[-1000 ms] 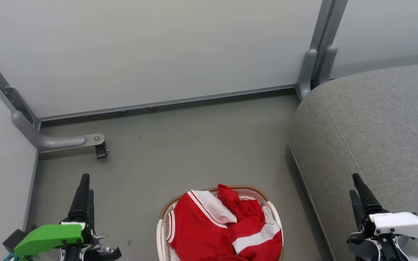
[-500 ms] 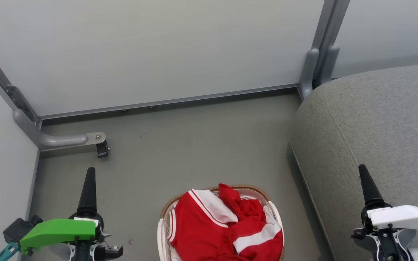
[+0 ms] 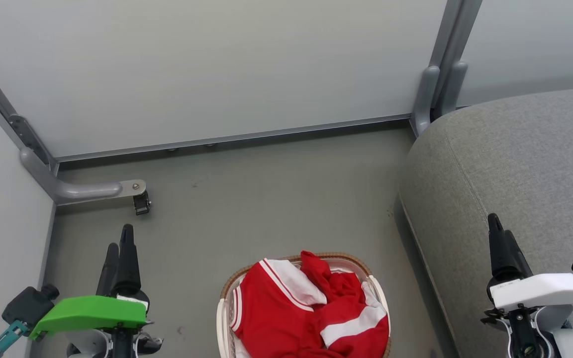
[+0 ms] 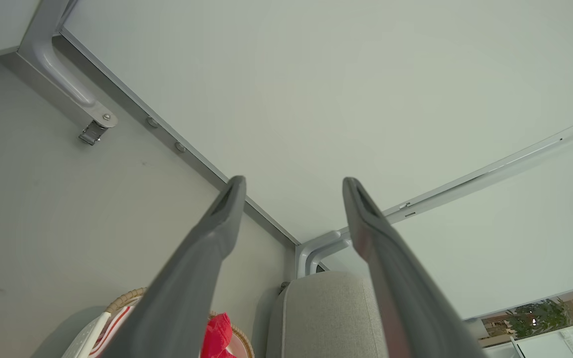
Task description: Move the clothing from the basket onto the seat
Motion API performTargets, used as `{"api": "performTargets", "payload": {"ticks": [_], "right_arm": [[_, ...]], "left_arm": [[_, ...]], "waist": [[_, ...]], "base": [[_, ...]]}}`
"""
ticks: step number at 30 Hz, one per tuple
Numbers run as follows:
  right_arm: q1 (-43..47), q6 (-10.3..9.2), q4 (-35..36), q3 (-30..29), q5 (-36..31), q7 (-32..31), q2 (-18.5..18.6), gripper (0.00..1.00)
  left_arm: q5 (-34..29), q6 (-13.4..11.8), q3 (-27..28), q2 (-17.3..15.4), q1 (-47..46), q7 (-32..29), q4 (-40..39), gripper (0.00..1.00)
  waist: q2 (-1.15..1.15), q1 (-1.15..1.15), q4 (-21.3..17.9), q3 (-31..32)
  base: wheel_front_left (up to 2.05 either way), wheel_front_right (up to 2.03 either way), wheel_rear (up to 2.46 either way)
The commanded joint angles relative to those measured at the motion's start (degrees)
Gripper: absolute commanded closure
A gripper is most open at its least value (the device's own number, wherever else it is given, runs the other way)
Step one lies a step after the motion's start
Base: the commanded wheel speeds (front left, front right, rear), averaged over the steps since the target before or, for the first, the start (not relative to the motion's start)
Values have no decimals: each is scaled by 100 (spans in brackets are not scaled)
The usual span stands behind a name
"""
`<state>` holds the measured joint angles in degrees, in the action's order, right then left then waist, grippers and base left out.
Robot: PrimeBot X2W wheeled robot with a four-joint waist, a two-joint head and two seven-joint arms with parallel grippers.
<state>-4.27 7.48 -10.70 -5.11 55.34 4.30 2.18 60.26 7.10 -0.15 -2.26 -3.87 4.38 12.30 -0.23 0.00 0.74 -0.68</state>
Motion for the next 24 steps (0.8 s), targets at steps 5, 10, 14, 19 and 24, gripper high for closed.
{"api": "performTargets", "payload": {"ticks": [5,10,14,19,24], "right_arm": [[-84,1,114,82,-591,141,45,0],[-57,1,129,187,-1020,223,48,0],[-33,1,158,290,-1416,291,52,0],[10,1,153,320,-1812,373,56,0],[31,1,113,352,-2167,449,58,0]], "left_arm": [[-774,30,-75,-48,-118,136,-147,0],[-1266,22,-152,-51,-59,216,-166,0],[-1607,4,-211,-52,-5,285,-136,0],[-2006,-41,-273,-56,24,361,-86,0],[-2315,-69,-328,-58,51,441,-43,0]], "waist": [[9,0,14,-3],[10,0,24,-6],[11,0,29,-5],[12,0,43,-2],[13,0,61,5]], "base": [[0,0,0],[0,0,0],[0,0,0],[0,0,0],[0,0,0]]}}
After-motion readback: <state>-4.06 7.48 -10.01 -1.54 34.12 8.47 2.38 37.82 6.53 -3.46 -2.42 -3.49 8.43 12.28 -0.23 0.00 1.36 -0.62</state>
